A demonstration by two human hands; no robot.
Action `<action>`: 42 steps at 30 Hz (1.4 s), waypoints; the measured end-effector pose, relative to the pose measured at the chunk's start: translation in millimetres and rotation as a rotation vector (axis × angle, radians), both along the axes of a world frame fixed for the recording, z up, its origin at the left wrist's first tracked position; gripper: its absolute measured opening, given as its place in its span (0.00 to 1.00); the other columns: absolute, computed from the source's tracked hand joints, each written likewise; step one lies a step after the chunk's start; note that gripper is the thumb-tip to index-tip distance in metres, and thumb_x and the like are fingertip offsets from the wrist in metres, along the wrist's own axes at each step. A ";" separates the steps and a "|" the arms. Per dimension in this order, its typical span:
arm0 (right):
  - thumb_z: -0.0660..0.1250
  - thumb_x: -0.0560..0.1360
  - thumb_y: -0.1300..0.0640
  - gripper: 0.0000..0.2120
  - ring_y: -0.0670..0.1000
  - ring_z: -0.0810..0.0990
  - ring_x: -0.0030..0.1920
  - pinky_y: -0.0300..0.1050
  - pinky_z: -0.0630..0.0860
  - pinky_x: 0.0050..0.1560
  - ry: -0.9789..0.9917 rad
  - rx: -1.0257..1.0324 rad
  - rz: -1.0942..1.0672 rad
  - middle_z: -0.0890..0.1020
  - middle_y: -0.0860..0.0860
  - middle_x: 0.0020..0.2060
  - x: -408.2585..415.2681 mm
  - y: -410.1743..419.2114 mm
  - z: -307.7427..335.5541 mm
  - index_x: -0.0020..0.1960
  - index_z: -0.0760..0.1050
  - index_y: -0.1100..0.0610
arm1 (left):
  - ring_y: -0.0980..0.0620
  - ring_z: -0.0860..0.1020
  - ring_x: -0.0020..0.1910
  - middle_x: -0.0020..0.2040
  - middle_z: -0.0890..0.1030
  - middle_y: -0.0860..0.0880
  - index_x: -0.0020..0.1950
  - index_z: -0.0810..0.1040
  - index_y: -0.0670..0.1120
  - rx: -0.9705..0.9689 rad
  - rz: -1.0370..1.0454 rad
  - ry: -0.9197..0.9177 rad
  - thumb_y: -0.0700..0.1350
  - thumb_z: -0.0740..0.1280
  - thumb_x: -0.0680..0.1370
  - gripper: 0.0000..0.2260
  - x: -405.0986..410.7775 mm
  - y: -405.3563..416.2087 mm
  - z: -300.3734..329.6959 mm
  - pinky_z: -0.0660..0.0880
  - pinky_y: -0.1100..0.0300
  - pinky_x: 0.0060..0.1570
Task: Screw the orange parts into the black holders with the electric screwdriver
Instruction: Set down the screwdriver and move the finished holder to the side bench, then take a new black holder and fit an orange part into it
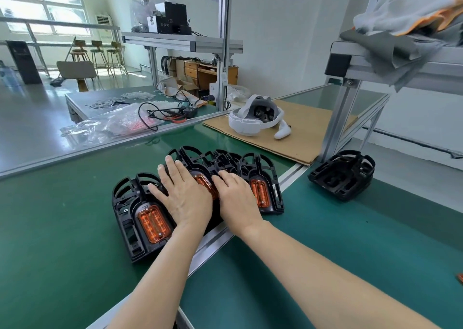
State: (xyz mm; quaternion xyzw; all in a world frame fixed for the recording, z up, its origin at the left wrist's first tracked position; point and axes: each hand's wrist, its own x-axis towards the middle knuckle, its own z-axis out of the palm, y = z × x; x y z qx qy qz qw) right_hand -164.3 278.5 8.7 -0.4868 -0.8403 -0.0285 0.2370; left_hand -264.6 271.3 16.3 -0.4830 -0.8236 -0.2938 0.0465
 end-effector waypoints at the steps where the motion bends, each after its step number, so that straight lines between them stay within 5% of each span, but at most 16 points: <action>1: 0.59 0.78 0.68 0.26 0.54 0.60 0.75 0.49 0.52 0.75 0.009 0.009 -0.019 0.65 0.55 0.74 2.1 -0.1 -1.0 0.75 0.63 0.58 | 0.45 0.43 0.77 0.79 0.44 0.47 0.77 0.48 0.42 0.011 -0.006 0.010 0.41 0.57 0.78 0.30 1.1 -1.8 0.7 0.39 0.38 0.71; 9: 0.52 0.81 0.64 0.25 0.48 0.54 0.76 0.52 0.42 0.76 0.027 -0.004 -0.262 0.60 0.50 0.76 56.8 -3.8 -10.1 0.77 0.56 0.56 | 0.46 0.47 0.77 0.79 0.48 0.47 0.77 0.54 0.44 0.131 -0.204 0.141 0.41 0.60 0.77 0.30 46.6 -25.8 -0.7 0.40 0.41 0.72; 20: 0.50 0.83 0.63 0.22 0.47 0.53 0.77 0.51 0.44 0.76 0.037 -0.079 -0.614 0.59 0.49 0.76 162.4 -20.0 -23.8 0.76 0.56 0.56 | 0.47 0.50 0.77 0.78 0.53 0.46 0.77 0.57 0.44 0.207 -0.627 -0.030 0.32 0.57 0.76 0.29 133.4 -41.9 -11.5 0.42 0.55 0.75; 27: 0.51 0.83 0.60 0.19 0.49 0.55 0.76 0.53 0.49 0.76 0.083 -0.101 -0.747 0.62 0.49 0.74 206.3 -17.3 -14.7 0.73 0.60 0.57 | 0.50 0.51 0.76 0.78 0.52 0.47 0.77 0.52 0.44 0.031 -0.852 -0.128 0.38 0.54 0.81 0.25 189.3 -3.3 -11.2 0.50 0.57 0.74; 34: 0.50 0.84 0.49 0.26 0.52 0.51 0.77 0.58 0.45 0.75 0.208 -0.257 -0.819 0.53 0.52 0.78 223.4 3.3 -5.2 0.79 0.49 0.57 | 0.48 0.50 0.76 0.78 0.54 0.49 0.78 0.51 0.47 -0.158 -0.847 -0.068 0.49 0.52 0.82 0.24 227.9 63.7 -8.6 0.49 0.49 0.73; 38: 0.51 0.84 0.48 0.28 0.54 0.52 0.77 0.59 0.46 0.75 0.329 -0.371 -0.845 0.53 0.53 0.78 227.9 14.2 -5.7 0.79 0.47 0.57 | 0.47 0.51 0.76 0.78 0.55 0.47 0.77 0.51 0.44 -0.237 -0.812 -0.238 0.50 0.52 0.82 0.25 239.4 96.5 -11.7 0.50 0.48 0.73; 42: 0.51 0.83 0.47 0.30 0.55 0.53 0.77 0.57 0.47 0.76 0.398 -0.406 -0.826 0.53 0.54 0.78 230.6 21.1 -8.4 0.79 0.45 0.58 | 0.43 0.58 0.74 0.76 0.60 0.44 0.77 0.53 0.43 -0.255 -0.788 -0.623 0.51 0.55 0.82 0.26 241.8 119.9 -18.0 0.57 0.47 0.72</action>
